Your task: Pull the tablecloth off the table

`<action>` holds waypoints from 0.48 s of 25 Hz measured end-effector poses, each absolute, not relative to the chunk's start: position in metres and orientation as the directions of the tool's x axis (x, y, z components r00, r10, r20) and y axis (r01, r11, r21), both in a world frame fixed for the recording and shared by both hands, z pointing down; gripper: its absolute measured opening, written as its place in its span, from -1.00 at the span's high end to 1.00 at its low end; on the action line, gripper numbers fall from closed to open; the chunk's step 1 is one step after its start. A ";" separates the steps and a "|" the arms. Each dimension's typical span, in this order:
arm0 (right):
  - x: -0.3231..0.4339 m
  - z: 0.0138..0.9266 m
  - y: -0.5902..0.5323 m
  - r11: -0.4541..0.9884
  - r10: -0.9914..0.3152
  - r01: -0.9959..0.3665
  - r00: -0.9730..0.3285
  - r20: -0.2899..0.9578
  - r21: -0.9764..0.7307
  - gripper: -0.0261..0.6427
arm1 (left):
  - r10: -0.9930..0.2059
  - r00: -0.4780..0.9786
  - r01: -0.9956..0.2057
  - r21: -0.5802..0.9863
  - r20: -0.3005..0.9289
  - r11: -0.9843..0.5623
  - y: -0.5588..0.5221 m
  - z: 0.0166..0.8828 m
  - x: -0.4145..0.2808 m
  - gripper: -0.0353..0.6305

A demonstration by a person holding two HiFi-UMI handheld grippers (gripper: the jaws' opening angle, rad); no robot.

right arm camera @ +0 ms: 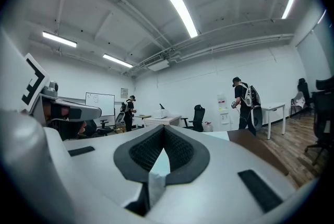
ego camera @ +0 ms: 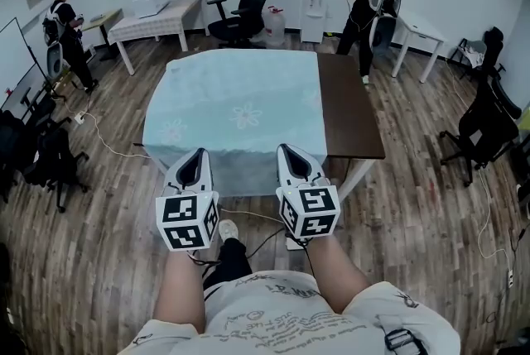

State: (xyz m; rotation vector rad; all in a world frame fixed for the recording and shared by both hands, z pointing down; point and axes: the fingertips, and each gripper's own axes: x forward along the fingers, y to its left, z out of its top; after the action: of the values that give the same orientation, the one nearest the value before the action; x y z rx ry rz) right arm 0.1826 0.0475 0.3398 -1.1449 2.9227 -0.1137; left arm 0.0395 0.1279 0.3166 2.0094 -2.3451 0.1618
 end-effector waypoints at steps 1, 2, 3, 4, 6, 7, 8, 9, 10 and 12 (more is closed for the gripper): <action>0.182 0.342 0.045 0.730 -0.680 -0.680 -0.733 0.026 -0.069 0.89 | -0.983 -0.154 -0.987 -0.052 0.101 0.149 0.125 0.316 0.039 0.86; 0.180 0.344 0.041 0.728 -0.682 -0.682 -0.731 0.027 -0.073 0.89 | -0.984 -0.153 -0.987 -0.055 0.093 0.148 0.122 0.316 0.038 0.86; 0.179 0.345 0.038 0.726 -0.684 -0.684 -0.729 0.025 -0.076 0.89 | -0.985 -0.152 -0.987 -0.057 0.086 0.147 0.118 0.315 0.037 0.86; 0.176 0.346 0.034 0.725 -0.685 -0.685 -0.728 0.022 -0.078 0.89 | -0.986 -0.149 -0.988 -0.060 0.080 0.144 0.114 0.315 0.035 0.86; 0.170 0.346 0.026 0.724 -0.687 -0.686 -0.726 0.013 -0.079 0.89 | -0.987 -0.141 -0.988 -0.072 0.079 0.136 0.105 0.315 0.032 0.86; 0.167 0.347 0.022 0.722 -0.689 -0.688 -0.725 0.010 -0.078 0.89 | -0.987 -0.138 -0.988 -0.076 0.082 0.132 0.101 0.316 0.029 0.86; 0.164 0.348 0.017 0.720 -0.692 -0.690 -0.722 0.009 -0.077 0.89 | -0.987 -0.135 -0.989 -0.076 0.085 0.128 0.096 0.318 0.026 0.86; 0.161 0.349 0.012 0.718 -0.694 -0.692 -0.720 0.009 -0.076 0.89 | -0.988 -0.131 -0.990 -0.073 0.085 0.125 0.091 0.319 0.023 0.86; 0.157 0.350 0.006 0.716 -0.696 -0.694 -0.718 0.009 -0.071 0.89 | -0.988 -0.128 -0.990 -0.068 0.083 0.122 0.084 0.320 0.018 0.86; 0.149 0.353 -0.009 0.711 -0.702 -0.701 -0.712 0.009 -0.056 0.89 | -0.989 -0.122 -0.991 -0.060 0.079 0.118 0.069 0.324 0.008 0.86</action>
State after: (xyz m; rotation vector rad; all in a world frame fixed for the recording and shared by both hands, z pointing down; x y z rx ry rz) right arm 0.1485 -0.0085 0.3530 -1.1863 2.8935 -0.0864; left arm 0.0077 0.0685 0.3237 2.0687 -2.3341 0.1524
